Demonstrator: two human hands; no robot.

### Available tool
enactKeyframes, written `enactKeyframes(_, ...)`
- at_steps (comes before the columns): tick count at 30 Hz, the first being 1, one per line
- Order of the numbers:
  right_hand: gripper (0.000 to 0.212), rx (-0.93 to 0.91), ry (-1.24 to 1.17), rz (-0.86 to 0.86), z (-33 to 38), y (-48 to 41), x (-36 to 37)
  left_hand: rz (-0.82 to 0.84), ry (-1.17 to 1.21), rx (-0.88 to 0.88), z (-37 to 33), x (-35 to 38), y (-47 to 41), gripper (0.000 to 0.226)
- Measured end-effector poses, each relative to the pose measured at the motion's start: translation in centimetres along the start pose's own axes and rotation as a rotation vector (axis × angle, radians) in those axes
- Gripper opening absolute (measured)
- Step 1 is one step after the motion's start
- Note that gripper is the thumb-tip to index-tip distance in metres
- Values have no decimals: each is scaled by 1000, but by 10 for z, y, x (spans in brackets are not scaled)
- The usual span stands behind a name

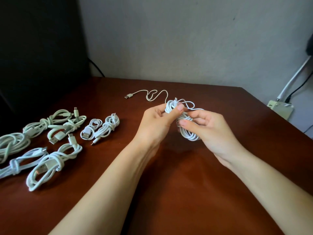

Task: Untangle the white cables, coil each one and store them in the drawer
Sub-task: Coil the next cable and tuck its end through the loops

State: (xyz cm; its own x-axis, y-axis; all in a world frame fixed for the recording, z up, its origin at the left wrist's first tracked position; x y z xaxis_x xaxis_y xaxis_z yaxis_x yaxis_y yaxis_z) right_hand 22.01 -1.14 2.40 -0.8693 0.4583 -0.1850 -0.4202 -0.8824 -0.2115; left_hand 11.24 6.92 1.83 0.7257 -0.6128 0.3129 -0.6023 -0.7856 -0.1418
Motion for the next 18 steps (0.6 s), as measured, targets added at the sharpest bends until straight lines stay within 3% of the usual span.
enactKeyframes(7, 11, 98, -36, 24, -8, 1, 10, -63, -268, 79, -3, 6, 5, 27)
enactKeyframes(12, 16, 119, -64, 43, 2, 0, 18, 6, -415, 102, -7, 5, 9, 33)
enactKeyframes(18, 15, 182, -132, 163, 18, 2, 48, 21, -614, -58, -26, -27, 40, 67)
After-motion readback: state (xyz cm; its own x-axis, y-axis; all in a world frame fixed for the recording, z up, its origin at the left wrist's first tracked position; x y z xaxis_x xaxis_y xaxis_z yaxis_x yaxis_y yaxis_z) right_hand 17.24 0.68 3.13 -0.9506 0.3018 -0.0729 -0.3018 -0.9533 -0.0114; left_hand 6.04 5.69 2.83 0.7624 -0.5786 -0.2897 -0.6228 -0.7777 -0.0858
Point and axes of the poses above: each hand's wrist, its own y-axis away from the middle knuckle, its own x-axis out of the palm, z = x × y, the point moved 3 cm from there along -y, towards the middle knuckle, and after that the axes turned 3 degrees about y, right-handed, at the moved point
